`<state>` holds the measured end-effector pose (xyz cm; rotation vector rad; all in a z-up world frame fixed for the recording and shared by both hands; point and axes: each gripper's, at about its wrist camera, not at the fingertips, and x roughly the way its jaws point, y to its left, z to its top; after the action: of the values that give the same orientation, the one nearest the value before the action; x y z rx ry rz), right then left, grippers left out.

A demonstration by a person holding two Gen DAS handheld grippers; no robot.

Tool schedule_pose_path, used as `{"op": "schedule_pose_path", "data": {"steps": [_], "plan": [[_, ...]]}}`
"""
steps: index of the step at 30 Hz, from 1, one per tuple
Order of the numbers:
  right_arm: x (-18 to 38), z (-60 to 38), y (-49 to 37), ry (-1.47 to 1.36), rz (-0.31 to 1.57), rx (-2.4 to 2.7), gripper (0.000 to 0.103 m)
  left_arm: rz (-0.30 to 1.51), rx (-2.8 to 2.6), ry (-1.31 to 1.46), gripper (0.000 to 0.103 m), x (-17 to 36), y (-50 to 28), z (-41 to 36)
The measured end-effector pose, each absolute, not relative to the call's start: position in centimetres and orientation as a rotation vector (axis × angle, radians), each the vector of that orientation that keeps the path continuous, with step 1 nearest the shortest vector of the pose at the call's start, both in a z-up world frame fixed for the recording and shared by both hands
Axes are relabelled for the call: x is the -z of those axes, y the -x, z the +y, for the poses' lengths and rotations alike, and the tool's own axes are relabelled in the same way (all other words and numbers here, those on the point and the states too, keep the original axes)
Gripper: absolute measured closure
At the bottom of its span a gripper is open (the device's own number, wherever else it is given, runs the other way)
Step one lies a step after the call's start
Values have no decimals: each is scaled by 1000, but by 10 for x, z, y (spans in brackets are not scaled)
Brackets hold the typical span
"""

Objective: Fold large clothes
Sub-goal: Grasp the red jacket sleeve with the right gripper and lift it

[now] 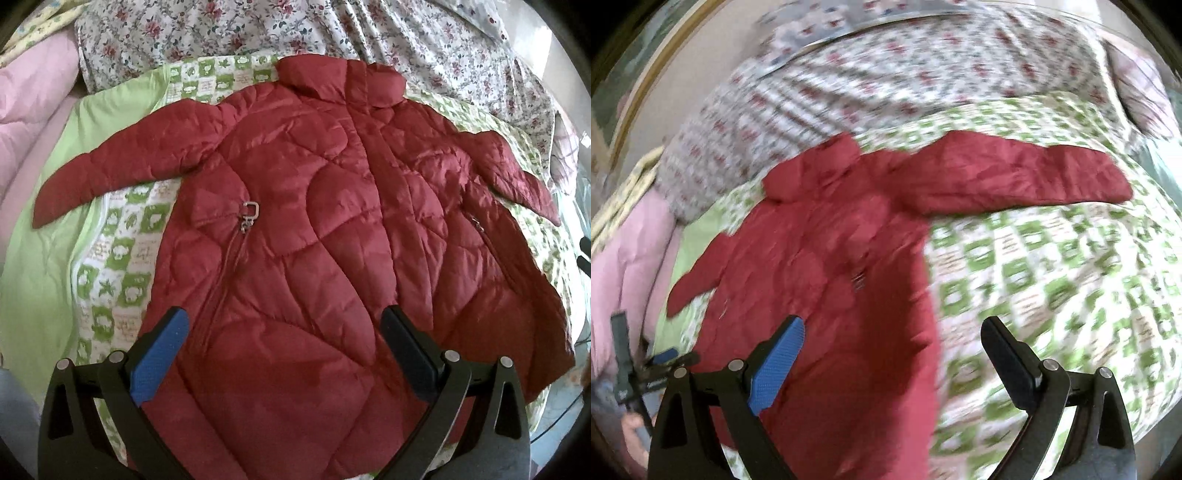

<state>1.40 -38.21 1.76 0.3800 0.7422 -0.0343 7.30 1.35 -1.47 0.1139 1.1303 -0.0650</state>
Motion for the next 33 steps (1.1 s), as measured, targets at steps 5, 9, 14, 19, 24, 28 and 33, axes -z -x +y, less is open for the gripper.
{"op": "schedule_pose_path", "data": {"steps": [5, 9, 14, 19, 24, 28, 33], "plan": [[-8, -444, -26, -513, 719, 108, 6, 1169, 74, -80, 0, 20, -86, 15], [4, -496, -32, -654, 666, 147, 6, 1189, 68, -61, 0, 26, -94, 16], [26, -565, -49, -755, 639, 288, 9, 1201, 65, -70, 0, 34, -99, 14], [41, -612, -74, -788, 612, 360, 20, 1213, 59, -77, 0, 43, -107, 11], [63, -649, -94, -851, 605, 385, 21, 1235, 56, -88, 0, 53, -114, 7], [87, -667, -115, -895, 639, 395, 21, 1245, 59, -96, 0, 60, -121, 3], [90, -669, -128, -868, 607, 406, 45, 1242, 61, -92, 0, 61, -131, 0]]}}
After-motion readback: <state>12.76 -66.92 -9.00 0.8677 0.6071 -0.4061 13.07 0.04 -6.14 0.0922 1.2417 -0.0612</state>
